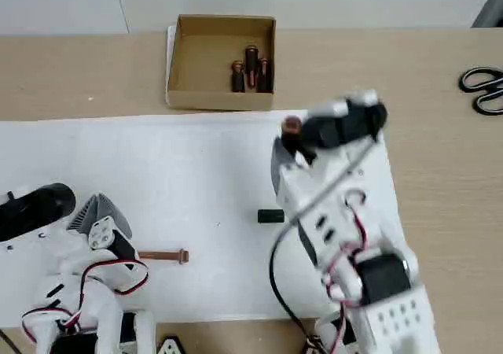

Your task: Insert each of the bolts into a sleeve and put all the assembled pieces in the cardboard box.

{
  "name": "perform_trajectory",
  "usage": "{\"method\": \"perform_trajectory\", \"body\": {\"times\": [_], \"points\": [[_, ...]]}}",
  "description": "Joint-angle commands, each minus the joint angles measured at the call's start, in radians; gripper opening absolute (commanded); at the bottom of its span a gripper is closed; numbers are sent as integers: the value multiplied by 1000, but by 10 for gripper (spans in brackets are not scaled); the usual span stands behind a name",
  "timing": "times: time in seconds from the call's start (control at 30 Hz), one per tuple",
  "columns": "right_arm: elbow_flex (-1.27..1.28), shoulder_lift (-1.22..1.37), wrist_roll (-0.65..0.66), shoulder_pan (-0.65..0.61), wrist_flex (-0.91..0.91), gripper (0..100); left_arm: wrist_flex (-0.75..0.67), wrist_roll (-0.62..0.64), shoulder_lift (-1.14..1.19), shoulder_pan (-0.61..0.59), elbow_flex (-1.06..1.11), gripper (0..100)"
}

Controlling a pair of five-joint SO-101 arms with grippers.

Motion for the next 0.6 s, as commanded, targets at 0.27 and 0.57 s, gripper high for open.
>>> {"method": "perform_trajectory", "body": {"times": [0.27,0.57], "points": [[-361,423,-6,16,-28,2,84,84,2,2,-19,6],[-720,832,54,18,-62,2,87,95,2,-5,-27,6]]}}
